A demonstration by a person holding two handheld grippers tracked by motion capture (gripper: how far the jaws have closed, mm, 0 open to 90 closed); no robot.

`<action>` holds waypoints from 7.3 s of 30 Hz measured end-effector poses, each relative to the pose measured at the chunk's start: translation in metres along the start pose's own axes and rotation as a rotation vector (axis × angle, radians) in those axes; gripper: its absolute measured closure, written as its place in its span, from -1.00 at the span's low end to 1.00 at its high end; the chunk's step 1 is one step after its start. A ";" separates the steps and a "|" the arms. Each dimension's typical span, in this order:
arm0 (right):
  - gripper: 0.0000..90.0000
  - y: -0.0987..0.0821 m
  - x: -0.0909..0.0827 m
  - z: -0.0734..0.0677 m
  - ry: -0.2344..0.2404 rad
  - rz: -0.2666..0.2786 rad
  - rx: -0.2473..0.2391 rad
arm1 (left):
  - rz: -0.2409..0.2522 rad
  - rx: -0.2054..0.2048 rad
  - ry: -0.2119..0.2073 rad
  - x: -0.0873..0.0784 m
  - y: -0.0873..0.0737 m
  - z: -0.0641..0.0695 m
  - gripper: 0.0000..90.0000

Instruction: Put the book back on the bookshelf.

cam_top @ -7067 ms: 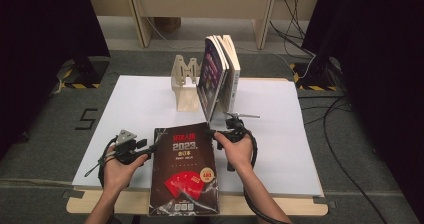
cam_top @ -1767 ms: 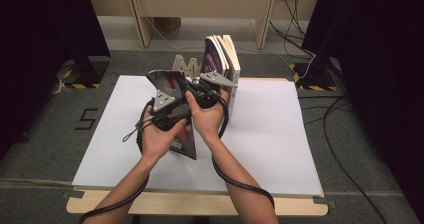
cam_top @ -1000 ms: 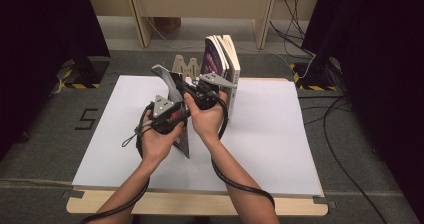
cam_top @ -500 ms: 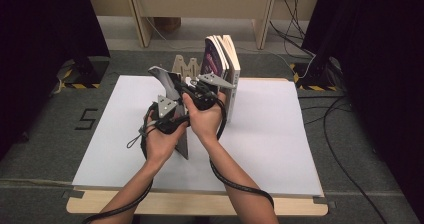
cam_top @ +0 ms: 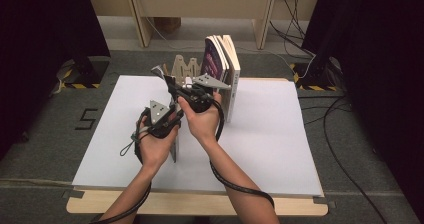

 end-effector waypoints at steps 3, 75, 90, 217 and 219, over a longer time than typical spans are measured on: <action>0.86 0.000 0.003 -0.003 0.007 -0.011 -0.026 | 0.000 0.005 0.023 -0.003 -0.001 -0.004 0.54; 0.33 -0.123 -0.231 0.157 -0.453 -0.031 0.128 | 0.134 -0.060 -0.087 -0.039 0.021 -0.043 0.92; 0.33 -0.125 -0.233 0.161 -0.460 -0.027 0.129 | 0.150 -0.056 -0.106 -0.037 0.032 -0.035 0.92; 0.29 -0.140 -0.232 0.165 -0.440 -0.051 0.178 | 0.052 -0.187 -0.147 0.061 0.035 -0.050 0.75; 0.29 -0.140 -0.231 0.165 -0.438 -0.055 0.178 | 0.047 -0.197 -0.141 0.059 0.035 -0.050 0.78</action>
Point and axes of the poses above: each handheld gripper's, and its own axes: x roughly forward along the jaws, y roughly out of its top, z roughly to its right, the point moved 10 cm from there along x, roughly forward along the jaws, and after that the axes turned 12 degrees about y, right-handed, at the moved point
